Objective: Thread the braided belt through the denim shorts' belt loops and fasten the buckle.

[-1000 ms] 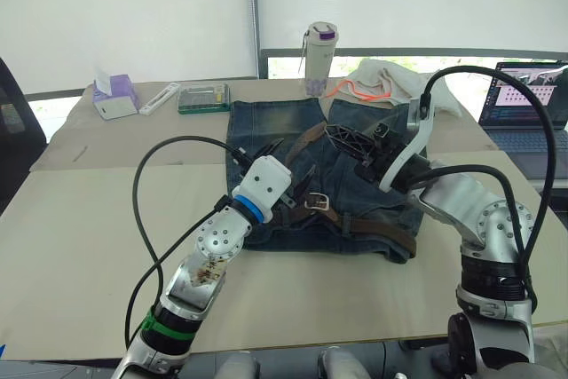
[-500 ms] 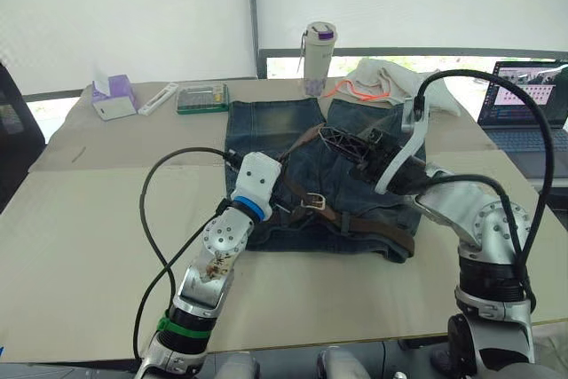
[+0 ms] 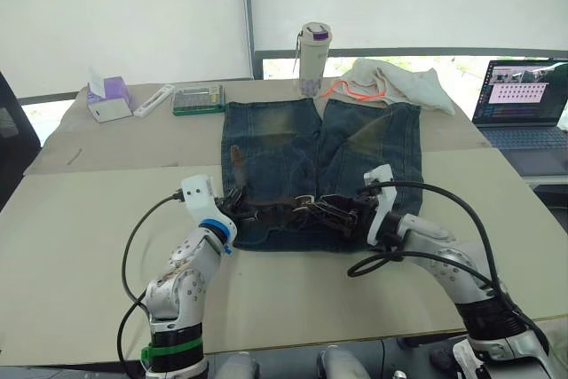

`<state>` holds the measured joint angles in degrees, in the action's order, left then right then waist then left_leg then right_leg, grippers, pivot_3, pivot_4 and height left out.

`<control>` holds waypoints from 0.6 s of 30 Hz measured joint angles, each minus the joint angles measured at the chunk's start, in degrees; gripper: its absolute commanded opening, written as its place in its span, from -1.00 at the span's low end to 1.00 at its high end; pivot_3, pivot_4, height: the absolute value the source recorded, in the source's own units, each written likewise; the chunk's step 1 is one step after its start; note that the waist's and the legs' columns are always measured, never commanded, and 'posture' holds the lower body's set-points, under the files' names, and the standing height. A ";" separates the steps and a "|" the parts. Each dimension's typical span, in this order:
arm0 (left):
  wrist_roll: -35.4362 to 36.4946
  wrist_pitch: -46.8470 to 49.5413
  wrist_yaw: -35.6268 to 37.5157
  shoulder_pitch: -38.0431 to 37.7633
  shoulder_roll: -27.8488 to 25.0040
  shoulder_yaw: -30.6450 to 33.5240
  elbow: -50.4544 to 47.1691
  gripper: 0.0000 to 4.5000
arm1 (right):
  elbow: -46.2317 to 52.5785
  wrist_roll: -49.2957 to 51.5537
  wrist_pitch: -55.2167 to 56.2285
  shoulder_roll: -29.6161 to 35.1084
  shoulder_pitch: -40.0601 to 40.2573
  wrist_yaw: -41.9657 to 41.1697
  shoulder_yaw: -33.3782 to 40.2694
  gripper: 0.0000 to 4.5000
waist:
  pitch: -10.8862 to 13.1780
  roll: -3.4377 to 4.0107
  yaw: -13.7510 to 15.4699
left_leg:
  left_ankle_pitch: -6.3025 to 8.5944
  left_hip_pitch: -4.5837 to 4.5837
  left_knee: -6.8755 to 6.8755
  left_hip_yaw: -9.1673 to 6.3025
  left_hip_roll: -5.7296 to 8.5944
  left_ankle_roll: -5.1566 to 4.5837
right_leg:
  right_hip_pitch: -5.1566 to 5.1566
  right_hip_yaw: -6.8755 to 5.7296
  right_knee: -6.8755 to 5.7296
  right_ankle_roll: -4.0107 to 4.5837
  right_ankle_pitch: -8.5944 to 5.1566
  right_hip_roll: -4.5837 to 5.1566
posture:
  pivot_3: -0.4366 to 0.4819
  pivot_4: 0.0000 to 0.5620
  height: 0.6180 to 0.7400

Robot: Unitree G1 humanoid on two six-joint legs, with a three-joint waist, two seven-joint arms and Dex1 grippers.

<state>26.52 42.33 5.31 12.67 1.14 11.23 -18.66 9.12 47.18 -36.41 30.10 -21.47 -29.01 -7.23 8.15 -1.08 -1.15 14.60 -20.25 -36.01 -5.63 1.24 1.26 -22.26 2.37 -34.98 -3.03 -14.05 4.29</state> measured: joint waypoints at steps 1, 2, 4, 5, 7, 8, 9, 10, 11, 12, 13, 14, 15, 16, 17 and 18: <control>0.58 0.35 -0.01 -0.28 -0.24 0.11 -0.17 -1.00 | -0.06 -0.98 0.50 -0.54 -0.37 -1.34 -0.02 0.35 | 0.00 0.00 0.08 | 0.00 0.00 0.00 -0.01 0.00 0.00 | 0.01 -0.01 0.01 0.00 0.00 0.00 | -0.05 -0.47 1.00; 0.97 0.56 0.05 -0.41 -0.45 0.10 -0.42 -1.00 | -0.40 -2.37 1.58 -1.04 -0.65 -3.11 -0.12 0.35 | 0.00 0.00 0.20 | 0.00 0.00 -0.01 -0.01 0.01 0.00 | 0.02 -0.01 0.01 0.01 0.00 0.01 | -0.05 -0.47 1.00; 2.14 0.63 0.27 -0.42 -0.88 0.23 -0.85 -1.00 | -1.25 -4.81 3.29 -1.49 -0.66 -5.48 -0.83 0.35 | 0.00 0.00 0.29 | 0.00 -0.01 -0.02 0.00 0.03 0.01 | 0.03 -0.01 0.03 0.14 0.08 0.04 | -0.05 -0.47 1.00; 3.06 0.78 0.35 -0.43 -0.86 0.53 -0.97 -1.00 | -1.95 -6.14 3.93 -2.07 -0.65 -6.39 -1.02 0.35 | 0.00 0.00 0.37 | 0.00 -0.01 -0.02 0.00 0.05 0.01 | 0.03 -0.01 0.03 0.27 0.16 0.06 | -0.05 -0.47 1.00; 4.72 1.82 0.51 -0.66 -0.85 0.84 -1.11 -1.00 | -2.62 -7.58 4.96 -3.87 -0.64 -7.37 -0.83 0.25 | 0.00 0.00 0.39 | 0.00 -0.01 -0.02 0.00 0.05 0.01 | 0.02 0.00 0.03 0.32 0.19 0.07 | -0.05 -0.47 1.00; 5.19 2.00 0.77 -0.97 -0.98 0.62 -1.19 -1.00 | -2.63 -7.69 5.22 -4.53 -0.67 -7.53 -0.64 0.12 | 0.00 0.00 0.38 | 0.00 -0.01 -0.01 -0.01 0.05 0.02 | 0.02 0.00 0.03 0.33 0.20 0.06 | -0.05 -0.47 1.00; 5.31 2.23 1.22 -1.49 -1.33 0.06 -1.43 -1.00 | -2.66 -7.87 5.41 -5.08 -0.76 -7.58 -0.35 -0.03 | 0.00 0.00 0.37 | 0.00 -0.01 -0.01 -0.01 0.05 0.02 | 0.02 0.00 0.03 0.34 0.21 0.06 | -0.05 -0.47 1.00; 5.47 2.43 1.63 -1.88 -1.65 -0.30 -1.65 -1.00 | -2.80 -8.31 5.48 -5.16 -0.84 -7.66 0.03 -0.16 | 0.00 0.00 0.37 | 0.00 -0.01 -0.01 -0.01 0.05 0.02 | 0.02 0.00 0.02 0.35 0.21 0.06 | -0.05 -0.47 1.00; 5.82 2.61 1.99 -2.16 -1.76 -0.77 -1.84 -1.00 | -3.03 -9.08 5.51 -5.00 -0.95 -7.86 0.27 -0.33 | 0.00 0.00 0.44 | -0.01 -0.01 -0.02 -0.02 0.06 0.03 | 0.03 -0.01 0.03 0.35 0.21 0.07 | -0.05 -0.47 1.00; 6.38 2.69 2.35 -2.33 -1.90 -1.04 -1.90 -1.00 | -3.17 -10.11 5.52 -4.71 -0.98 -8.16 0.43 -0.49 | 0.00 0.00 0.51 | -0.01 -0.01 -0.02 -0.02 0.07 0.03 | 0.03 -0.01 0.03 0.35 0.21 0.08 | -0.05 -0.47 1.00; 6.65 2.69 2.85 -2.49 -2.25 -1.31 -2.00 -1.00 | -3.37 -10.78 5.53 -4.53 -0.98 -8.52 0.54 -0.64 | 0.00 0.00 0.51 | -0.01 -0.01 -0.02 -0.01 0.07 0.03 | 0.03 -0.01 0.03 0.35 0.21 0.08 | -0.05 -0.47 1.00; 6.89 2.65 3.46 -2.69 -2.69 -1.68 -2.16 -1.00 | -3.52 -11.27 5.52 -4.50 -0.96 -8.75 0.68 -0.80 | 0.00 0.00 0.46 | -0.01 -0.01 -0.02 -0.01 0.07 0.03 | 0.03 -0.01 0.03 0.36 0.21 0.08 | -0.05 -0.47 1.00; 7.06 2.62 4.17 -2.94 -3.22 -2.21 -2.43 -1.00 | -3.59 -11.75 5.52 -4.50 -0.89 -9.06 0.87 -0.94 | 0.00 0.00 0.43 | -0.01 -0.01 -0.01 -0.01 0.07 0.03 | 0.02 0.00 0.03 0.36 0.21 0.07 | -0.05 -0.47 1.00; 7.26 2.56 4.85 -3.32 -3.56 -2.64 -2.88 -1.00 | -3.59 -12.23 5.52 -4.50 -0.73 -9.41 1.01 -0.98 | 0.00 0.00 0.41 | -0.01 -0.01 0.00 -0.01 0.06 0.03 | 0.02 0.00 0.04 0.36 0.21 0.07 | -0.05 -0.47 1.00; 7.37 2.47 5.49 -3.63 -3.89 -3.07 -3.05 -1.00 | -3.61 -12.62 5.52 -4.50 -0.47 -9.76 1.10 -0.98 | -0.01 0.01 0.42 | -0.01 0.00 0.00 -0.01 0.06 0.03 | 0.02 0.00 0.04 0.36 0.21 0.07 | -0.05 -0.47 1.00; 7.37 2.46 5.98 -3.85 -4.29 -3.51 -3.04 -1.00 | -3.63 -12.91 5.55 -4.50 -0.16 -9.98 1.11 -0.98 | -0.01 0.01 0.43 | -0.01 0.00 0.00 -0.01 0.06 0.03 | 0.02 0.00 0.03 0.36 0.21 0.07 | -0.05 -0.47 1.00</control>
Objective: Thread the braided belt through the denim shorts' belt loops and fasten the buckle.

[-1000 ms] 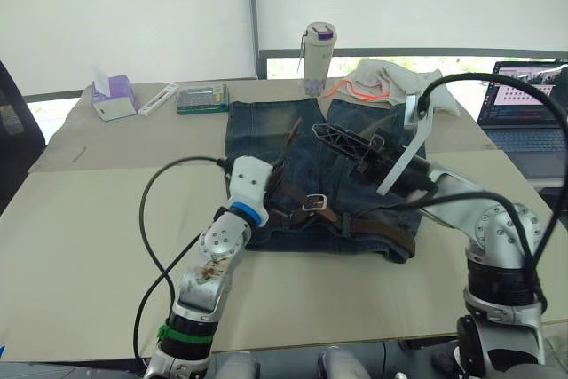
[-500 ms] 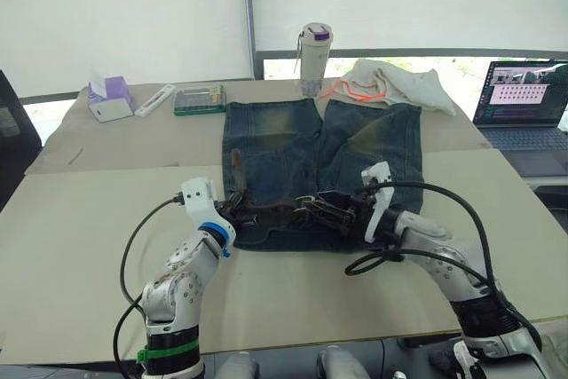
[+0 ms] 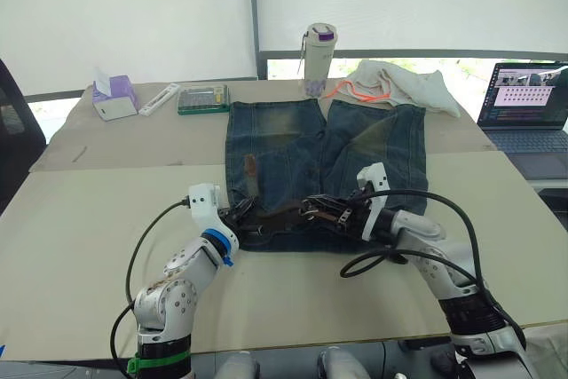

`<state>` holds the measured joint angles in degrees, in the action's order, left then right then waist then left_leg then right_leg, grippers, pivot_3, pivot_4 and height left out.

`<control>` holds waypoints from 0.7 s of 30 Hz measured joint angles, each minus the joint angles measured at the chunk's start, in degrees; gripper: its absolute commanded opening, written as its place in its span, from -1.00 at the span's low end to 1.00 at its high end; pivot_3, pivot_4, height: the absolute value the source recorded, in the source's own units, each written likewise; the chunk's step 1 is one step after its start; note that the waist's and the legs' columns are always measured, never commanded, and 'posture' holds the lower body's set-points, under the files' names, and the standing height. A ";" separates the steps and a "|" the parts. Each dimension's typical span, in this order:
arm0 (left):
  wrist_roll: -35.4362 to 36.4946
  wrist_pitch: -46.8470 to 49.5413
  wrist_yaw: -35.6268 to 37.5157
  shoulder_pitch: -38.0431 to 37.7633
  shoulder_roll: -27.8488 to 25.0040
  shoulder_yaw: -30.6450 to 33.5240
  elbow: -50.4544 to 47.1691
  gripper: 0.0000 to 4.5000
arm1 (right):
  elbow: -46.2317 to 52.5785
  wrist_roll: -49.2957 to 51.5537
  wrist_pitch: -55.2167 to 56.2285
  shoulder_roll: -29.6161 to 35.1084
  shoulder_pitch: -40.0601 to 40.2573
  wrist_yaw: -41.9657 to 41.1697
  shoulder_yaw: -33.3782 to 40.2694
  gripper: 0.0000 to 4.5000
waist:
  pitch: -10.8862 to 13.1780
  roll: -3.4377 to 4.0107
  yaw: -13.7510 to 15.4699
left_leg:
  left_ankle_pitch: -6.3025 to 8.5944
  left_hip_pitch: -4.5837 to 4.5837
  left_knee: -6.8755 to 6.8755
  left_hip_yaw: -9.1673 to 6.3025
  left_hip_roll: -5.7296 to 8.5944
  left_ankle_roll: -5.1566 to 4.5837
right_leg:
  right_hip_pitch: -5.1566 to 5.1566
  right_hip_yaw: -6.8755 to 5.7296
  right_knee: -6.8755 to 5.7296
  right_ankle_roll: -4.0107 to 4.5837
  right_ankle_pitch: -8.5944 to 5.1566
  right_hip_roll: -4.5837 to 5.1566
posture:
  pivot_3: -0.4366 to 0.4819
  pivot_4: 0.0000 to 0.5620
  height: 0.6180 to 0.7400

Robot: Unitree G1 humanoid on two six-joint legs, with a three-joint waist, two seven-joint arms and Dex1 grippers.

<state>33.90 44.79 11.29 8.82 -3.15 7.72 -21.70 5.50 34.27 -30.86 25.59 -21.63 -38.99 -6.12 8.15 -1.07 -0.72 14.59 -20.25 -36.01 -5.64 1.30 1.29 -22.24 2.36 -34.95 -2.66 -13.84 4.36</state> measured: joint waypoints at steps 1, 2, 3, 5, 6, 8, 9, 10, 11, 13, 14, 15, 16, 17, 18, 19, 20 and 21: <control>-0.02 -0.07 0.81 -0.30 -0.72 -0.53 0.00 -1.00 | -0.04 -0.42 0.19 0.00 0.58 -0.44 0.04 -0.98 | 0.00 0.00 0.02 | 0.00 0.00 0.00 0.00 0.00 0.00 | 0.01 -0.01 0.00 0.00 0.00 0.00 | -0.05 -0.47 1.00; -0.10 -0.18 1.79 -0.65 -2.07 -1.38 0.00 -1.00 | -0.24 -0.88 0.60 0.00 1.46 -1.08 0.18 -0.98 | 0.00 0.00 0.03 | 0.00 0.00 -0.01 0.00 0.00 0.00 | 0.01 0.00 0.00 0.00 0.00 0.00 | -0.05 -0.47 1.00; -0.23 -0.25 2.33 -0.73 -2.70 -1.86 0.02 -1.00 | -0.59 -1.36 0.85 0.08 2.02 -1.51 0.24 -0.98 | 0.00 0.00 0.03 | 0.00 0.00 -0.01 0.00 0.00 0.00 | 0.01 0.00 0.00 0.00 0.00 0.01 | -0.05 -0.47 1.00; -0.71 -0.76 3.44 -0.74 -4.23 -2.91 0.10 -1.00 | -1.81 -3.02 2.00 0.83 3.08 -2.54 0.19 -0.98 | 0.00 0.00 0.04 | 0.00 0.01 -0.02 0.02 0.02 0.00 | 0.01 0.01 0.00 0.00 0.00 0.02 | -0.05 -0.47 1.00; -1.03 -0.91 3.89 -0.73 -4.84 -3.32 0.18 -1.00 | -2.44 -4.15 2.83 1.15 3.52 -2.99 0.19 -0.98 | -0.01 0.01 0.02 | 0.00 0.02 -0.02 0.01 0.02 0.00 | 0.02 0.01 0.00 0.00 0.00 0.02 | -0.05 -0.47 1.00; -1.15 -1.09 4.43 -0.73 -5.42 -3.71 0.28 -1.00 | -3.21 -6.46 4.47 1.94 4.29 -4.36 -0.26 -0.98 | -0.01 0.02 -0.01 | 0.00 0.02 -0.01 0.02 0.02 0.00 | 0.02 0.01 -0.01 0.00 0.00 0.02 | -0.05 -0.47 1.00; -1.18 -1.16 4.58 -0.73 -5.43 -3.84 0.31 -1.00 | -3.46 -7.48 5.01 2.08 4.35 -4.66 -0.46 -0.98 | -0.01 0.01 -0.02 | 0.00 0.02 -0.01 0.02 0.01 0.00 | 0.01 0.01 -0.01 0.00 0.00 0.01 | -0.05 -0.47 1.00; -1.19 -1.29 4.75 -0.72 -5.46 -3.94 0.38 -1.00 | -3.63 -8.56 5.54 2.08 4.35 -4.68 -0.69 -0.98 | -0.01 0.01 -0.03 | 0.00 0.04 -0.01 0.01 0.00 0.00 | 0.02 0.01 -0.02 0.00 0.00 0.01 | -0.05 -0.47 1.00; -1.20 -1.52 5.03 -0.72 -5.61 -4.03 0.48 -1.00 | -3.86 -9.65 6.01 2.08 4.32 -4.65 -0.98 -0.98 | -0.02 0.02 -0.03 | 0.00 0.05 -0.01 0.01 0.00 0.00 | 0.02 0.01 -0.02 0.00 0.00 0.01 | -0.05 -0.47 1.00; -1.20 -2.48 5.76 -0.70 -6.36 -4.04 0.85 -1.00 | -4.59 -11.94 7.10 2.08 4.07 -4.49 -1.82 -0.98 | -0.03 0.02 -0.06 | 0.00 0.06 -0.01 0.01 -0.01 0.00 | 0.02 0.00 -0.02 0.00 0.00 -0.01 | -0.05 -0.47 1.00; -1.20 -2.77 6.08 -0.67 -6.70 -3.98 1.09 -1.00 | -4.94 -12.77 7.35 2.08 4.00 -4.52 -2.08 -0.98 | -0.06 0.04 -0.07 | 0.00 0.06 -0.01 0.01 -0.01 0.00 | 0.03 0.01 -0.02 0.00 0.00 -0.01 | -0.05 -0.47 1.00; -1.20 -3.37 6.61 -0.68 -7.03 -3.82 1.44 -1.00 | -5.03 -13.40 7.45 2.08 3.90 -4.60 -2.30 -0.98 | -0.07 0.04 -0.09 | 0.00 0.06 -0.01 0.02 -0.01 0.00 | 0.03 0.01 -0.02 0.00 0.00 0.00 | -0.05 -0.47 1.00; -1.20 -3.78 7.05 -0.68 -7.37 -3.66 1.53 -1.00 | -5.05 -13.85 7.56 2.08 3.86 -4.66 -2.43 -0.98 | -0.08 0.02 -0.10 | 0.00 0.06 -0.01 0.02 -0.01 0.00 | 0.03 0.01 -0.02 0.00 0.00 0.00 | -0.05 -0.47 1.00; -1.20 -4.43 7.53 -0.68 -7.96 -3.57 1.69 -1.00 | -5.06 -14.37 7.74 2.08 3.83 -4.71 -2.57 -0.98 | -0.10 0.00 -0.11 | 0.00 0.06 -0.01 0.01 -0.02 0.00 | 0.03 0.00 -0.02 0.00 0.00 -0.01 | -0.05 -0.47 1.00; -1.20 -5.05 7.93 -0.68 -8.48 -3.12 1.94 -1.00 | -5.07 -15.03 7.93 2.08 3.82 -4.79 -2.69 -0.98 | -0.12 0.01 -0.13 | 0.00 0.07 -0.01 0.01 -0.02 0.00 | 0.03 0.01 -0.02 0.01 0.00 -0.01 | -0.05 -0.47 1.00; -1.18 -5.39 8.18 -0.68 -8.89 -2.47 2.22 -1.00 | -5.12 -15.24 8.09 2.00 3.83 -4.80 -2.71 -0.98 | -0.14 0.01 -0.15 | 0.00 0.07 0.00 0.01 -0.02 0.00 | 0.03 0.01 -0.03 0.01 0.00 -0.01 | -0.05 -0.47 1.00; -1.18 -5.67 8.39 -0.69 -9.36 -2.04 2.48 -1.00 | -5.24 -15.37 8.35 1.65 3.83 -4.81 -2.56 -0.98 | -0.14 0.01 -0.16 | 0.00 0.07 0.00 0.01 -0.03 0.00 | 0.03 0.01 -0.03 0.01 0.00 -0.02 | -0.05 -0.47 1.00; -1.18 -5.80 8.54 -0.71 -9.73 -1.92 2.57 -1.00 | -5.45 -15.47 8.72 1.36 3.85 -4.80 -2.52 -0.98 | -0.14 0.00 -0.18 | 0.00 0.07 0.00 0.00 -0.04 0.00 | 0.03 0.01 -0.03 0.01 0.00 -0.02 | -0.05 -0.47 1.00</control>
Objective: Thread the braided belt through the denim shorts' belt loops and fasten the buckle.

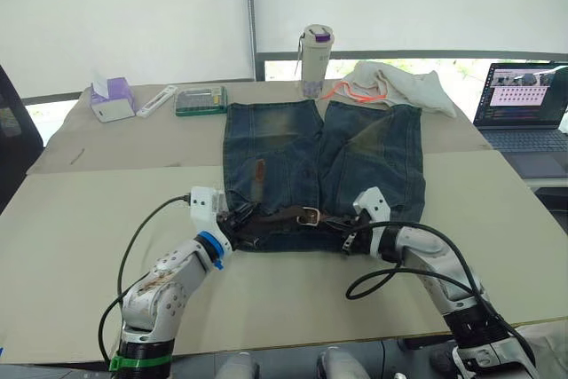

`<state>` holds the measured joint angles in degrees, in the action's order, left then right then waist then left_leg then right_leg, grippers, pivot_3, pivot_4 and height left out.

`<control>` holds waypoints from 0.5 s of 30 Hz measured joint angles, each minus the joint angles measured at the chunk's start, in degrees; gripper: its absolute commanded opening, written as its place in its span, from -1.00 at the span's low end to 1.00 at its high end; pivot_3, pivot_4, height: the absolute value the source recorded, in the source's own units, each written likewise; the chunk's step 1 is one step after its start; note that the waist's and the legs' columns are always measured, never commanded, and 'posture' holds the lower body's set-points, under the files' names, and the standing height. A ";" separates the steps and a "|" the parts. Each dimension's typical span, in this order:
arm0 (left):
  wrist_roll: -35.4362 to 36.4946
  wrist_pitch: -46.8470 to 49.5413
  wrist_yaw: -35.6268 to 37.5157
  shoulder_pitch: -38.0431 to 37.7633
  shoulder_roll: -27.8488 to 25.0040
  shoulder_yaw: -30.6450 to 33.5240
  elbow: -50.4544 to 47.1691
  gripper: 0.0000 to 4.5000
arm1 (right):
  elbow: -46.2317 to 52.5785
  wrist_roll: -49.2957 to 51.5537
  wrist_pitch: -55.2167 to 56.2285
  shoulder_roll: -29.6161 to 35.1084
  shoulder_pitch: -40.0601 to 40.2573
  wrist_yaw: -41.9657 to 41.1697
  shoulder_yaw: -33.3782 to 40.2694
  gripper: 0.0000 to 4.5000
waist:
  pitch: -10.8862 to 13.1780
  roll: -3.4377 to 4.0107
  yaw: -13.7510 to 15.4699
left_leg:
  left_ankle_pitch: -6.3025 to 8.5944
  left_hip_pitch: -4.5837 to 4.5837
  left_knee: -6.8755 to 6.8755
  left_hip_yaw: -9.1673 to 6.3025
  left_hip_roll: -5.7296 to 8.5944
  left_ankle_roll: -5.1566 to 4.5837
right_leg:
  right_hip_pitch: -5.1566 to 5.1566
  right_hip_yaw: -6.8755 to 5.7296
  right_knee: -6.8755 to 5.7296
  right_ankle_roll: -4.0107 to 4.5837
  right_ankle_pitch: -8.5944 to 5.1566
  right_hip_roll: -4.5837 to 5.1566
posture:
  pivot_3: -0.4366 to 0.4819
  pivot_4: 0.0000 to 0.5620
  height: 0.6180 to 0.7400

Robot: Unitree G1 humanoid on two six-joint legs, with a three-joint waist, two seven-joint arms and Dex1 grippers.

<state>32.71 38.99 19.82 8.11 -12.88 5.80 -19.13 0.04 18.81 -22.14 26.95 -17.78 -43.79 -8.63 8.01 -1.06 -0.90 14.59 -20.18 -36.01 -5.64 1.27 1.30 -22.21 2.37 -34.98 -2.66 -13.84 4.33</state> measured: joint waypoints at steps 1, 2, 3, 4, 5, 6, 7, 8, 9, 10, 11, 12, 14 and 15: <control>-0.08 -0.16 0.35 -0.07 -0.47 -0.04 0.03 -1.00 | -0.43 -0.05 0.71 -0.64 0.00 0.01 0.18 -0.98 | 0.00 0.00 -0.01 | 0.00 0.00 0.00 0.00 0.00 0.00 | 0.00 0.00 0.00 0.00 0.00 0.00 | -0.05 -0.47 1.00; -0.32 -0.28 0.77 -0.23 -0.86 -0.27 0.03 -1.00 | -0.73 -0.14 0.90 -1.17 0.00 0.10 0.34 -0.98 | 0.00 0.00 -0.06 | 0.00 0.00 0.00 0.01 0.00 0.00 | 0.00 0.01 -0.01 0.00 0.00 0.01 | -0.05 -0.47 1.00; -0.63 -0.36 1.02 -0.37 -1.01 -0.51 0.02 -1.00 | -0.89 -0.46 1.15 -1.30 -0.04 0.10 0.37 -0.98 | 0.00 0.00 -0.08 | 0.00 0.00 0.00 0.01 0.01 0.00 | 0.00 0.01 0.00 0.01 0.01 0.01 | -0.05 -0.47 1.00; -1.04 -0.50 1.19 -0.57 -1.07 -0.88 0.02 -1.00 | -1.27 -0.95 1.77 -1.30 -0.22 0.10 0.36 -0.98 | 0.00 0.00 -0.08 | 0.00 0.00 0.00 0.01 0.01 0.00 | 0.00 0.01 0.00 0.01 0.01 0.01 | -0.05 -0.47 1.00; -1.14 -0.73 1.36 -0.89 -1.10 -1.30 0.02 -1.00 | -1.87 -1.87 2.41 -1.25 -0.67 0.04 0.26 -0.98 | 0.00 0.00 -0.09 | 0.00 0.00 0.00 0.02 0.01 0.00 | -0.01 0.02 0.00 0.01 0.01 0.01 | -0.05 -0.47 1.00; -1.18 -0.95 1.51 -1.15 -1.10 -1.63 0.02 -1.00 | -2.22 -2.49 2.93 -1.11 -1.05 -0.06 0.11 -0.98 | 0.00 0.00 -0.08 | 0.00 0.00 0.00 0.02 0.01 0.00 | -0.01 0.02 -0.01 0.02 0.01 0.02 | -0.05 -0.47 1.00; -1.30 -1.25 1.64 -1.36 -1.10 -2.03 0.02 -1.00 | -2.55 -3.28 3.28 -0.89 -1.53 -0.36 -0.02 -0.98 | 0.00 0.00 -0.03 | 0.00 0.00 0.00 0.01 0.01 0.00 | -0.01 0.01 -0.01 0.02 0.01 0.01 | -0.05 -0.47 1.00; -1.57 -1.32 1.70 -1.39 -1.13 -2.28 0.03 -1.00 | -2.85 -3.94 3.39 -0.80 -1.94 -0.90 -0.05 -0.98 | 0.00 0.00 -0.01 | 0.00 0.00 0.00 0.01 0.01 0.00 | -0.01 0.01 -0.01 0.02 0.01 0.01 | -0.05 -0.47 1.00; -1.89 -1.41 1.77 -1.39 -1.25 -2.44 0.03 -1.00 | -2.97 -4.31 3.63 -0.75 -2.19 -1.33 -0.12 -0.98 | 0.00 0.00 0.01 | 0.00 0.00 0.00 0.01 0.01 0.00 | -0.01 0.01 -0.01 0.02 0.01 0.01 | -0.05 -0.47 1.00; -2.12 -1.49 1.85 -1.39 -1.47 -2.49 0.04 -1.00 | -3.10 -4.77 4.10 -0.70 -2.38 -1.75 -0.27 -0.98 | 0.00 0.00 0.01 | 0.00 -0.01 0.00 0.01 0.01 0.00 | -0.01 0.01 0.00 0.02 0.01 0.01 | -0.05 -0.47 1.00; -2.31 -1.58 2.01 -1.39 -1.67 -2.50 0.12 -1.00 | -3.24 -5.24 4.32 -0.62 -2.67 -2.13 -0.44 -0.98 | 0.00 0.01 -0.07 | 0.00 0.00 0.00 0.02 0.01 0.00 | -0.01 0.02 -0.01 0.02 0.01 0.02 | -0.05 -0.47 1.00; -2.42 -1.66 2.16 -1.39 -1.74 -2.51 0.21 -1.00 | -3.55 -5.70 4.81 -0.46 -3.11 -2.52 -0.66 -0.98 | 0.00 0.01 -0.10 | 0.00 0.00 0.00 0.02 0.01 0.00 | -0.01 0.02 -0.01 0.02 0.01 0.02 | -0.05 -0.47 1.00; -2.70 -1.77 2.30 -1.39 -1.90 -2.60 0.36 -1.00 | -3.97 -6.21 5.38 -0.32 -3.71 -3.29 -0.87 -0.98 | 0.00 0.01 -0.13 | 0.00 0.00 0.00 0.02 0.01 0.00 | -0.01 0.02 -0.01 0.02 0.01 0.01 | -0.05 -0.47 1.00; -3.34 -2.03 2.52 -1.40 -2.26 -2.75 0.84 -1.00 | -4.32 -6.41 6.03 -0.06 -4.68 -4.51 -0.98 -0.98 | 0.00 0.01 -0.13 | 0.00 0.00 0.00 0.01 0.00 0.00 | -0.02 0.01 -0.02 0.02 0.01 0.00 | -0.05 -0.47 1.00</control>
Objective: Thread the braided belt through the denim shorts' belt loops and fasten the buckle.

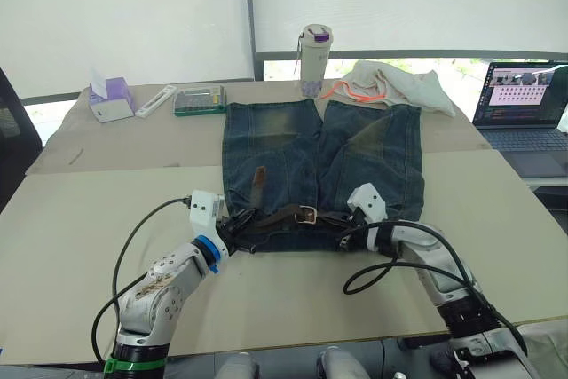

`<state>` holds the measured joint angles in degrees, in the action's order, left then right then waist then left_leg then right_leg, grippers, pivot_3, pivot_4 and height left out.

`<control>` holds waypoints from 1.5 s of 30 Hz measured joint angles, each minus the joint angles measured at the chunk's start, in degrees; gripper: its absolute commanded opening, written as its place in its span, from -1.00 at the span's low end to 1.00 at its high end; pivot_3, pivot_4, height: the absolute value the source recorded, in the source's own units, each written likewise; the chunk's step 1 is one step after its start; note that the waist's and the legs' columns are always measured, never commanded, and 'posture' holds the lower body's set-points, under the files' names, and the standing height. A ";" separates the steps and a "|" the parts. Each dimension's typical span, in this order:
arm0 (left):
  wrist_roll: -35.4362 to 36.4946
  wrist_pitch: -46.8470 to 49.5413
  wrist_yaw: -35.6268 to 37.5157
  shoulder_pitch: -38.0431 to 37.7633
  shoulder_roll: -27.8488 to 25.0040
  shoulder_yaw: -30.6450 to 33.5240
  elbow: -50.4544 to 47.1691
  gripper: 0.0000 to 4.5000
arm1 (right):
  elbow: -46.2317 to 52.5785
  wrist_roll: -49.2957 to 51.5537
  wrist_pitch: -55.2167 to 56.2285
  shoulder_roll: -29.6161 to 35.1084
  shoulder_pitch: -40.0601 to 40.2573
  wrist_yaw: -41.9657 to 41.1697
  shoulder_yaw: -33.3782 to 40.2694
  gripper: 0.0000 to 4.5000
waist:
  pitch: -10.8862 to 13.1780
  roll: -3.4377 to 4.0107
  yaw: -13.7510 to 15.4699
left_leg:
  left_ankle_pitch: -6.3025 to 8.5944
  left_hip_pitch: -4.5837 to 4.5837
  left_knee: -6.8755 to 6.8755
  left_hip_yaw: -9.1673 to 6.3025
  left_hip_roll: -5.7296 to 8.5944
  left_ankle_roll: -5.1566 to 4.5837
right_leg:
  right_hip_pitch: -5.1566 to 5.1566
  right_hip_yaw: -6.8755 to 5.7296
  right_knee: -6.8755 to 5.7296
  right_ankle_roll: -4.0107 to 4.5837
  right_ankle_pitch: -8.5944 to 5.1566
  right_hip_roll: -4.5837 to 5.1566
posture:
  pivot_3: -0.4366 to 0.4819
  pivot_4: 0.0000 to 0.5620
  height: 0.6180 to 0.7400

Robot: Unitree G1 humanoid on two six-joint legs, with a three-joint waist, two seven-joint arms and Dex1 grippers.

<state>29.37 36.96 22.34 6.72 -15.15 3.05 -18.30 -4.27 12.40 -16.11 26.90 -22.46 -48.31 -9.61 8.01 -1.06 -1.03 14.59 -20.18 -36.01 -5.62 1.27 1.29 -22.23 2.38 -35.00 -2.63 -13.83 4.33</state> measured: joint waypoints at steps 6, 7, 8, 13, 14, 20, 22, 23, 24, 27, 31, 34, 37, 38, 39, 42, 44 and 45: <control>-0.50 -1.12 0.46 -0.15 -0.12 -0.39 0.98 -1.00 | -1.25 -0.50 3.89 1.10 -3.22 -6.02 -1.20 -0.98 | 0.00 0.00 0.12 | 0.00 0.00 -0.01 -0.01 0.02 0.00 | 0.00 0.00 0.01 0.01 0.01 0.04 | -0.05 -0.47 1.00; -0.71 -1.35 0.50 -0.18 -0.12 -0.51 1.15 -1.00 | -1.49 -0.84 4.40 1.37 -3.75 -6.67 -1.37 -0.98 | 0.00 0.00 0.13 | 0.00 0.00 -0.02 -0.01 0.02 0.00 | 0.00 0.00 0.00 0.01 0.01 0.04 | -0.05 -0.47 1.00; -0.84 -1.58 0.57 -0.27 -0.12 -0.59 1.24 -1.00 | -1.77 -1.27 4.81 1.80 -4.24 -7.17 -1.57 -0.98 | 0.00 0.00 0.15 | 0.00 0.00 -0.02 -0.01 0.02 0.00 | 0.00 0.00 0.01 0.01 0.01 0.04 | -0.05 -0.47 1.00; -1.05 -1.79 0.83 -0.49 -0.23 -0.62 1.26 -1.00 | -5.71 -2.85 6.56 1.50 -6.48 -8.04 -1.73 -0.98 | 0.00 0.00 0.17 | 0.00 0.00 -0.01 -0.01 0.02 0.00 | 0.00 0.00 0.00 0.02 0.01 0.03 | -0.05 -0.47 1.00; -1.08 -1.81 0.87 -0.61 -0.29 -0.62 1.26 -1.00 | -6.69 -3.25 7.08 1.49 -6.83 -8.28 -1.84 -0.98 | 0.00 0.00 0.17 | 0.00 0.00 -0.01 -0.01 0.02 0.00 | 0.00 0.00 0.00 0.02 0.01 0.03 | -0.05 -0.47 1.00; -2.11 -2.13 1.70 -0.91 -1.16 -0.70 1.38 -1.00 | -10.80 -4.35 9.42 -0.09 -8.53 -10.15 -3.06 -0.98 | -0.01 0.01 -0.04 | 0.00 0.02 0.00 -0.01 0.01 0.00 | -0.01 0.00 -0.01 0.03 0.02 0.02 | -0.05 -0.47 1.00; -2.26 -2.19 2.03 -0.93 -1.25 -0.70 1.58 -1.00 | -11.61 -4.38 10.34 -0.99 -8.93 -10.48 -3.15 -0.98 | -0.01 0.01 0.02 | 0.00 0.02 0.00 -0.02 0.00 0.00 | -0.01 -0.01 -0.02 0.03 0.02 0.02 | -0.05 -0.47 1.00; -2.31 -2.24 2.12 -0.93 -1.30 -0.69 1.72 -1.00 | -11.83 -4.38 10.47 -1.41 -9.07 -10.55 -3.16 -0.98 | -0.01 0.01 0.02 | 0.00 0.02 0.00 -0.02 0.01 0.00 | -0.01 0.00 -0.02 0.03 0.02 0.03 | -0.05 -0.47 1.00; -2.33 -2.38 2.21 -0.93 -1.35 -0.68 1.92 -1.00 | -11.98 -4.35 10.63 -1.77 -9.17 -10.74 -3.16 -0.98 | -0.01 0.01 0.02 | 0.00 0.02 -0.01 -0.02 0.01 0.00 | -0.01 0.00 -0.02 0.04 0.02 0.03 | -0.05 -0.47 1.00; -2.43 -3.19 2.41 -0.94 -1.53 -0.65 2.57 -1.00 | -11.95 -4.22 10.63 -2.18 -9.19 -11.75 -3.15 -0.98 | -0.01 0.01 0.05 | 0.00 0.02 -0.01 -0.02 0.01 0.00 | -0.01 0.00 -0.02 0.04 0.03 0.03 | -0.05 -0.47 1.00; -2.61 -3.74 2.48 -0.95 -1.65 -0.63 3.08 -1.00 | -11.96 -4.38 10.65 -2.57 -9.19 -11.91 -3.11 -0.98 | -0.01 0.02 -0.03 | 0.00 0.04 0.00 -0.02 0.00 0.00 | -0.02 0.00 -0.04 0.05 0.03 0.02 | -0.05 -0.47 1.00; -3.25 -4.57 2.95 -1.13 -2.11 -0.77 3.29 -1.00 | -13.30 -4.94 11.16 -2.75 -9.56 -11.49 -3.12 -0.98 | -0.01 0.02 -0.04 | 0.00 0.04 0.00 -0.02 0.00 0.00 | -0.02 0.00 -0.04 0.06 0.04 0.03 | -0.05 -0.47 1.00; -5.71 -8.02 3.80 -1.13 -3.66 -1.30 3.78 -1.00 | -15.09 -4.97 11.24 -3.15 -10.84 -11.58 -3.12 -0.98 | -0.01 0.02 -0.14 | 0.00 0.05 0.01 -0.01 -0.01 0.01 | -0.03 0.00 -0.04 0.08 0.05 0.01 | -0.05 -0.47 1.00; -7.12 -10.00 4.31 -1.05 -4.37 -1.70 4.17 -1.00 | -15.80 -5.00 11.40 -3.31 -11.36 -11.67 -3.12 -0.98 | -0.02 0.03 -0.13 | 0.00 0.05 0.01 -0.01 -0.01 0.01 | -0.03 0.00 -0.04 0.09 0.06 0.01 | -0.05 -0.47 1.00; -8.41 -11.78 4.82 -1.03 -5.08 -2.13 4.57 -1.00 | -16.37 -5.06 11.85 -3.40 -11.72 -11.80 -3.14 -0.98 | -0.01 0.03 -0.11 | 0.00 0.05 0.02 -0.01 -0.01 0.01 | -0.03 0.00 -0.04 0.10 0.06 0.01 | -0.05 -0.47 1.00; -13.44 -18.02 6.42 -0.69 -7.97 -4.23 6.59 -1.00 | -18.14 -5.10 12.11 -3.49 -13.06 -13.39 -3.23 -0.98 | -0.02 0.04 -0.04 | 0.00 0.05 0.02 0.00 0.00 0.01 | -0.03 0.00 -0.03 0.10 0.06 0.03 | -0.05 -0.47 1.00; -14.78 -20.16 6.39 0.19 -7.98 -4.23 7.88 -1.00 | -18.75 -4.96 12.11 -3.51 -13.51 -14.89 -3.28 -0.98 | -0.02 0.04 0.02 | 0.00 0.05 0.02 -0.01 0.00 0.01 | -0.03 0.00 -0.03 0.10 0.07 0.03 | -0.05 -0.47 1.00; -15.26 -20.86 6.33 0.54 -7.98 -4.17 8.25 -1.00 | -18.90 -4.90 12.11 -3.52 -13.68 -15.57 -3.34 -0.98 | -0.02 0.04 0.03 | 0.00 0.04 0.01 -0.01 0.00 0.01 | -0.04 0.00 -0.03 0.10 0.07 0.03 | -0.05 -0.47 1.00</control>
<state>14.11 16.10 28.66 7.25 -23.12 -1.12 -10.04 -23.17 7.51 -4.00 23.38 -36.13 -63.88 -12.95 7.99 -1.02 -0.99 14.59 -20.14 -36.00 -5.63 1.26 1.30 -22.27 2.37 -35.02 -2.53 -13.76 4.36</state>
